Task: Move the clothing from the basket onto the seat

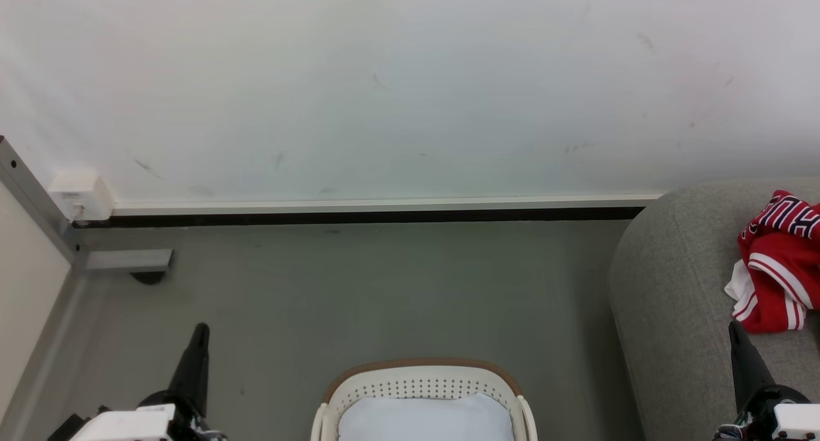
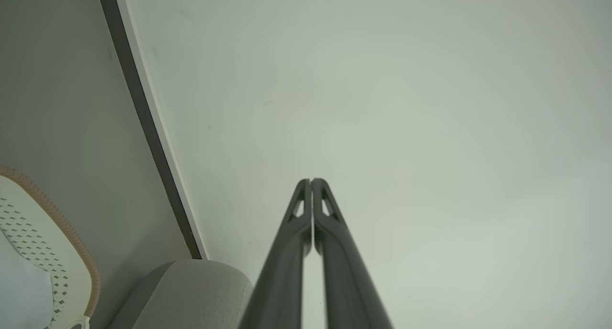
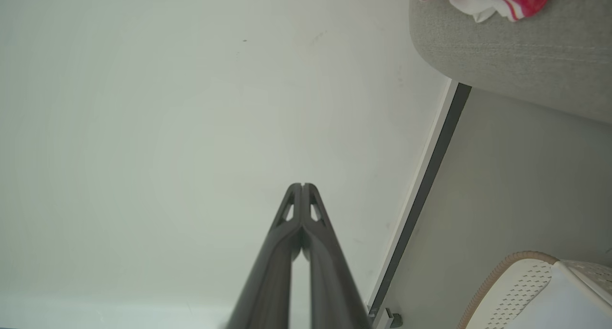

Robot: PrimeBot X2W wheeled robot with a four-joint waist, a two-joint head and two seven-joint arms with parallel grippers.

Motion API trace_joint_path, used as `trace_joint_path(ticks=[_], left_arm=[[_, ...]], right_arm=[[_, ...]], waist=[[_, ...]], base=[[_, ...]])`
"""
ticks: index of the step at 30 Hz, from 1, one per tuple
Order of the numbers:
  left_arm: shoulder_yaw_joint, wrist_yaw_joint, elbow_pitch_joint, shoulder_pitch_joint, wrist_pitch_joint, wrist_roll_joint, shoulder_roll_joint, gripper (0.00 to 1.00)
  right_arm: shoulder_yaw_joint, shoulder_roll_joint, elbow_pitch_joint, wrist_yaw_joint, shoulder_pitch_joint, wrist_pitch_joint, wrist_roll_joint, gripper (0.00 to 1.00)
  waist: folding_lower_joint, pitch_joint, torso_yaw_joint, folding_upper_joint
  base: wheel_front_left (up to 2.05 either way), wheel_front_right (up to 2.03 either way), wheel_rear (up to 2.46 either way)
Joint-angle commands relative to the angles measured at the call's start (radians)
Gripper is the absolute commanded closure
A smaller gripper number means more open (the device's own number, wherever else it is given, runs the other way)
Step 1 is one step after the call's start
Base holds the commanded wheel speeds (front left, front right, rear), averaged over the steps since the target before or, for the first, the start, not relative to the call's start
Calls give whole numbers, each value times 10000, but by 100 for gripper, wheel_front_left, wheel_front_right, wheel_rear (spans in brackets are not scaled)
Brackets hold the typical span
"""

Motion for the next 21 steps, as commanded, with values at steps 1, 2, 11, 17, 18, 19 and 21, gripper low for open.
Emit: trace_joint_path(ticks=[1,2,11,17,18,19,21], left_arm=[[23,-47,-40,-80,37,-142,70,100],[23,-45,-40,-80,37,-142,70,100],[23,-46,-40,-80,37,-143,70,100],[22,-46,-40,-80,37,-143,70,100],[22,-47,-40,-80,37,-143,70,100],[22,-47,-40,-80,37,-143,70,100],[22,-47,-40,-80,37,-143,70,100]], right_arm=[[-50,19,-54,-21,-121,33,-74,100],[-49,19,-54,-21,-121,33,-74,100],[-52,20,-54,-21,-122,36,-78,100],[-53,19,-54,-21,-122,38,-81,100],[-53,19,-54,-21,-122,37,-81,100],[-54,18,-54,-21,-122,38,-81,100],[-54,18,-54,-21,-122,38,-82,100]], waist=[[0,0,0,0],[0,0,0,0],[0,0,0,0],[0,0,0,0],[0,0,0,0],[0,0,0,0],[0,0,0,0]], base=[[0,0,0],[0,0,0],[0,0,0],[0,0,0],[0,0,0],[0,0,0],[0,0,0]])
